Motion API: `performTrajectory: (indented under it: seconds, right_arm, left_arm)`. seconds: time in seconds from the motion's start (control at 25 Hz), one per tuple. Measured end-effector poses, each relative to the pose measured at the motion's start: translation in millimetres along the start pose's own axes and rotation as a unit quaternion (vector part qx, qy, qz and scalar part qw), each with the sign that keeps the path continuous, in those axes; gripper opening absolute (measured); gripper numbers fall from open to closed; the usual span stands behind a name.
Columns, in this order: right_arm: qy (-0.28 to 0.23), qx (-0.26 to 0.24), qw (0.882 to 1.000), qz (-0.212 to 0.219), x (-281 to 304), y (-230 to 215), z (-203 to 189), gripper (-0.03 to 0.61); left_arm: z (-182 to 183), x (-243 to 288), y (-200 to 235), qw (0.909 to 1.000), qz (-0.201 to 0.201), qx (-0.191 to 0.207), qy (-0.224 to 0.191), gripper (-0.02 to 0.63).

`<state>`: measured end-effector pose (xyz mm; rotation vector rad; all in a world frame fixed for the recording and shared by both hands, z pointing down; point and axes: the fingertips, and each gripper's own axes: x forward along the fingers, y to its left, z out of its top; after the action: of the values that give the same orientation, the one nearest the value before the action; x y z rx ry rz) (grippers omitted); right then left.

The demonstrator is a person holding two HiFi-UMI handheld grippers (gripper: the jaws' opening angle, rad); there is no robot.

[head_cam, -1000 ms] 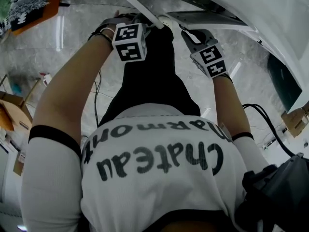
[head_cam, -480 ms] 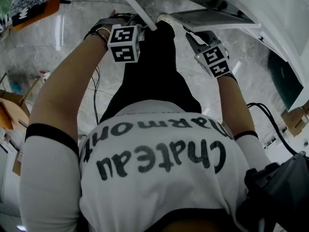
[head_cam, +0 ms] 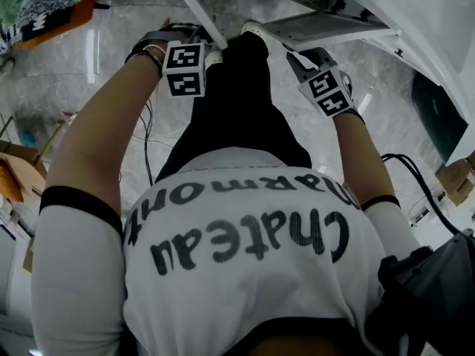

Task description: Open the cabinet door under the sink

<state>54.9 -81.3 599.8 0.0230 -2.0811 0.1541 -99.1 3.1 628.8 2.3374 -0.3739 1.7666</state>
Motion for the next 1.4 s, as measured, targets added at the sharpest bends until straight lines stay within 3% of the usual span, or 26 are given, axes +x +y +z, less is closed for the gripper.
performTrajectory:
  seconds: [0.88, 1.4]
  right_arm:
    - [0.059, -0.063, 0.996, 0.017, -11, 16, -36, 0.049]
    - [0.108, -0.12, 0.986, 0.039, -24, 27, -69, 0.049]
  left_arm:
    - [-63, -11, -33, 0.9946, -0.028, 0.079, 0.062, 0.052]
    - [-97, -20, -43, 0.9879, -0.032, 0.127, 0.083, 0.054]
